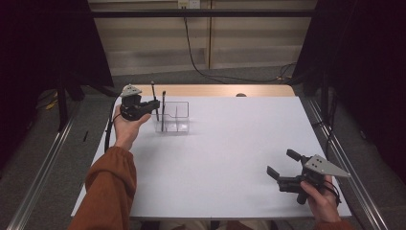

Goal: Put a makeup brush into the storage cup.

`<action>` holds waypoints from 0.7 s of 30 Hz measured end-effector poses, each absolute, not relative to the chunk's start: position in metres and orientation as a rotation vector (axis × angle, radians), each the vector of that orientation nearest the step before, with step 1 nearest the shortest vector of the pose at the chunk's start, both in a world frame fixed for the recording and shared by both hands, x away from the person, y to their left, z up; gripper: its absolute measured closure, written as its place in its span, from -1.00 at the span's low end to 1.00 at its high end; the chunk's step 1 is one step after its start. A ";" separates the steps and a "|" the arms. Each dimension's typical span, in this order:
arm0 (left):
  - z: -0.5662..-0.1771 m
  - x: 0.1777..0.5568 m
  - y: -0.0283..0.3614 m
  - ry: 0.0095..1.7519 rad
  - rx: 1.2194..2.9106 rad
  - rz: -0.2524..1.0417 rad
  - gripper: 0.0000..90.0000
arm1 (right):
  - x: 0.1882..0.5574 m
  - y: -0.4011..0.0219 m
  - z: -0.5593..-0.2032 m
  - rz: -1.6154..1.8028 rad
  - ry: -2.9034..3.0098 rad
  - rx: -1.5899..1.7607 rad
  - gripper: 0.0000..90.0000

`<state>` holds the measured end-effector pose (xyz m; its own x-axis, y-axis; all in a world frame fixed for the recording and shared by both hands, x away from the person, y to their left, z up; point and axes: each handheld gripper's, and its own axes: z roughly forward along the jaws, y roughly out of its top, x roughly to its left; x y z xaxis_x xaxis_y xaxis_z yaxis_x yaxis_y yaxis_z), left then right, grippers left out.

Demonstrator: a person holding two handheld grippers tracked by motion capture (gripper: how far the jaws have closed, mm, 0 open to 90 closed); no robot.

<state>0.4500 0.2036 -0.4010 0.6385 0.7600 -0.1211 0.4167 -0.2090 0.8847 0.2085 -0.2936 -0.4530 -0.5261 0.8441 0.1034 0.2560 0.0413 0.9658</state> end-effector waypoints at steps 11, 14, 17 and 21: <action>-0.408 0.450 0.203 0.941 1.850 0.418 0.87 | 0.209 -0.293 -0.453 1.512 1.819 1.117 -1.00; -0.409 0.451 0.202 0.946 1.864 0.421 0.86 | 0.209 -0.293 -0.453 1.514 1.817 1.122 -1.00; -0.410 0.451 0.201 0.941 1.867 0.413 0.86 | 0.209 -0.293 -0.453 1.514 1.815 1.124 -1.00; -0.410 0.451 0.201 0.932 1.870 0.411 0.80 | 0.209 -0.293 -0.453 1.513 1.816 1.124 -1.00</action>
